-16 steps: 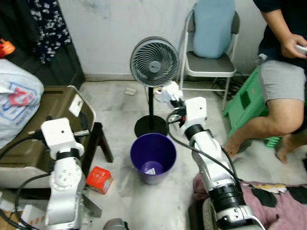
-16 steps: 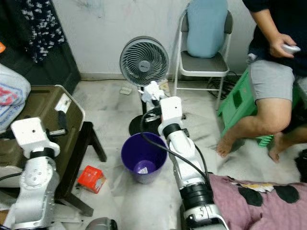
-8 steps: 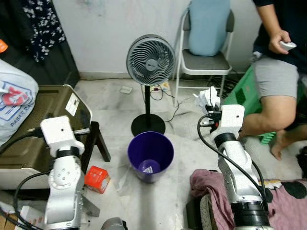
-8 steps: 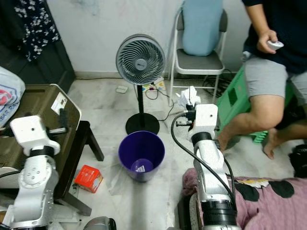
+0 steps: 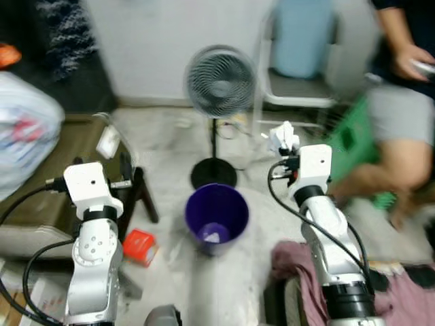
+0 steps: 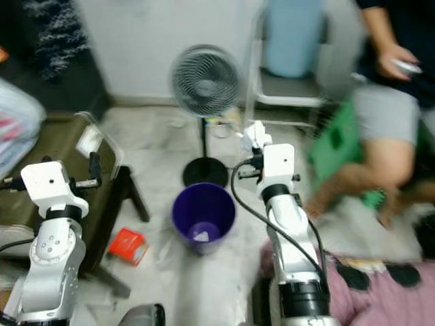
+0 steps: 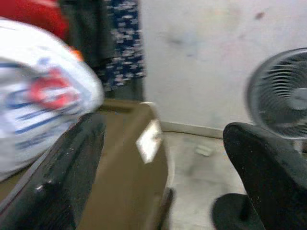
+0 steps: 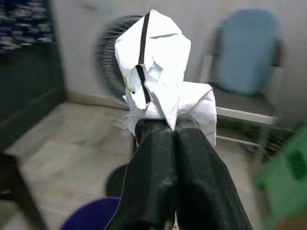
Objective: Clean up the room
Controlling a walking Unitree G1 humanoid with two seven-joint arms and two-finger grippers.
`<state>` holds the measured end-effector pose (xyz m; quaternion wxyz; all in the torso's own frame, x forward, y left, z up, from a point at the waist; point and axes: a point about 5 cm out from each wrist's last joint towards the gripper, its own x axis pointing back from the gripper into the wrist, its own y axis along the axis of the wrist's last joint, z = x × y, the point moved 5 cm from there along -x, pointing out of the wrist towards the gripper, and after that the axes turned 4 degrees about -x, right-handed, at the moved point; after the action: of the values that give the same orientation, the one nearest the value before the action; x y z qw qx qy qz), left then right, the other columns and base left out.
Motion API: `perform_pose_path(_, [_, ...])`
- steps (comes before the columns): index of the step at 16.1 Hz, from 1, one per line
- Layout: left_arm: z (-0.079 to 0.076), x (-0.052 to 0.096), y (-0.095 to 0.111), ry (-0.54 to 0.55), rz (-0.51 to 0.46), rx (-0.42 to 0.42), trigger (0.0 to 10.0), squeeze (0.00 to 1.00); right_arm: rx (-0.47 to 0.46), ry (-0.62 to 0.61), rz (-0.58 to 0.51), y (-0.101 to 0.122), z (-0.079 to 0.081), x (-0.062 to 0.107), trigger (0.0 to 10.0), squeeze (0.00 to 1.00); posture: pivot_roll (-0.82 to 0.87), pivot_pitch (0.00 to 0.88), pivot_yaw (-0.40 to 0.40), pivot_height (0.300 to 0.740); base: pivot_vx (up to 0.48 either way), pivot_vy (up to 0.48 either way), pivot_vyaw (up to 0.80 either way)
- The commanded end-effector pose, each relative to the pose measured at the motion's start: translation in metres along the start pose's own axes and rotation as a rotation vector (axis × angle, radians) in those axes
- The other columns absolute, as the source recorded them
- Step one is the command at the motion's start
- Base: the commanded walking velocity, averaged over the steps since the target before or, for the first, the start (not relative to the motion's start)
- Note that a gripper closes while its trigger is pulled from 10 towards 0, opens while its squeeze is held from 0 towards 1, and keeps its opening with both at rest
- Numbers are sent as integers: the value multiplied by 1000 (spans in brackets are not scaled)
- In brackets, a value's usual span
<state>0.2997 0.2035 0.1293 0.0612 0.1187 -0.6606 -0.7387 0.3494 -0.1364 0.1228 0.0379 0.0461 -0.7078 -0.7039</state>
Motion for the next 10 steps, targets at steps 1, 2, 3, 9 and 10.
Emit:
perform_pose_path(1, [-1, 0, 1, -8, 0, -2, 10000, 0, 5, 4, -21, 8, -1, -1, 10000, 0, -50, 30, 5, 740, 0, 0, 800])
perform_pose_path(2, [-2, 0, 1, -12, 1, 0, 10000, 0, 14, 6, -20, 9, -1, -1, 10000, 0, -50, 32, 3, 740, 0, 0, 800])
perform_pose_path(3, [-3, 0, 1, -15, 1, 1, 10000, 0, 15, 8, -20, 9, -1, -1, 10000, 0, -50, 32, 3, 740, 0, 0, 800])
perform_pose_path(9, [-7, 0, 1, -23, 1, -1, 10000, 0, 6, 18, -23, 10, 1, -2, 10000, 0, -48, 26, -6, 740, 0, 0, 468])
perform_pose_path(10, [-7, 0, 0, -22, 1, 0, 10000, 0, -11, 13, -24, 10, 1, -3, 10000, 0, -46, 22, -9, 740, 0, 0, 0])
